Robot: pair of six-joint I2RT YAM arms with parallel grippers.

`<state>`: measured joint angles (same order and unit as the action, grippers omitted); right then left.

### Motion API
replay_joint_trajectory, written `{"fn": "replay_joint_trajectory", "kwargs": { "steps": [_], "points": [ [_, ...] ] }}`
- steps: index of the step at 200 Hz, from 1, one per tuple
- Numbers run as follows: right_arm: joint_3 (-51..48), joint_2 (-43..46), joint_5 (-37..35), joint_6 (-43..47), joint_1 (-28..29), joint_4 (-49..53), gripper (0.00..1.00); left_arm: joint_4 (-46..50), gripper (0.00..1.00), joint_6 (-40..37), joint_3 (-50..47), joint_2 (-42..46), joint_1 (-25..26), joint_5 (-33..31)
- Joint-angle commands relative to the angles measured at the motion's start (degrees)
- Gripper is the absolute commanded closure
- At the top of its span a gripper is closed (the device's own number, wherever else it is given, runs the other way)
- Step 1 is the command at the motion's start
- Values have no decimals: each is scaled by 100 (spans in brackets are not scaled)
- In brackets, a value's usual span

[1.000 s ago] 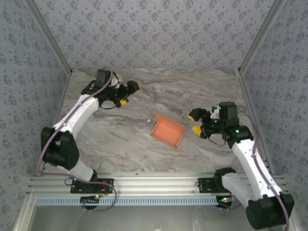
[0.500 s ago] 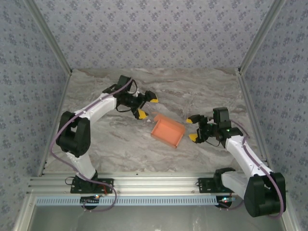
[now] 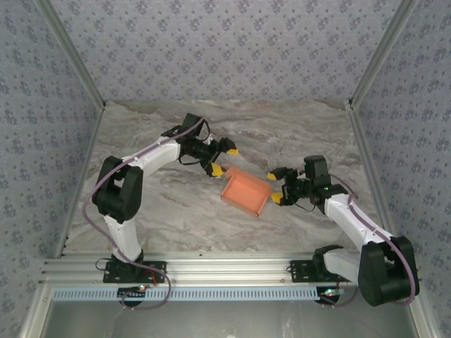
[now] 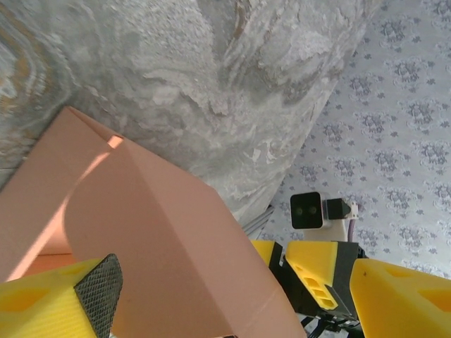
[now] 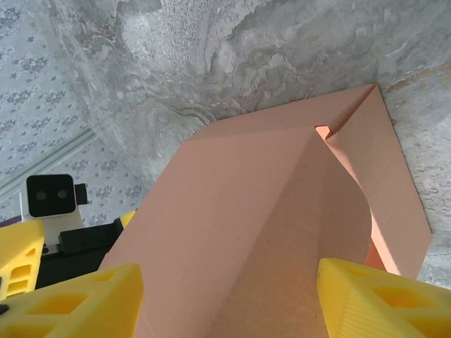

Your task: Fold the paper box

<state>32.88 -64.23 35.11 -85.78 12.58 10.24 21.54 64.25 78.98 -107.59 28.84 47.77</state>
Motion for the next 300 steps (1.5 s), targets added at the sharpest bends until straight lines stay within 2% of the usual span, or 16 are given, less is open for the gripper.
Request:
{"fn": "replay_joint_trajectory", "kwargs": {
  "steps": [1, 37, 188, 300],
  "points": [
    [102, -22, -153, -110, 76, -68, 34, -116, 14, 289, 59, -7, 114, 161],
    [139, -72, -244, -144, 115, -60, 39, -281, 15, 383, -101, 36, 181, 185],
    [257, -446, -597, 21, 441, 9, 49, -634, 17, 466, -591, -7, 525, 200],
    [249, -263, -1024, 1032, 418, 1058, 42, 70, 17, -644, -779, -130, 500, -150]
  ]
}}
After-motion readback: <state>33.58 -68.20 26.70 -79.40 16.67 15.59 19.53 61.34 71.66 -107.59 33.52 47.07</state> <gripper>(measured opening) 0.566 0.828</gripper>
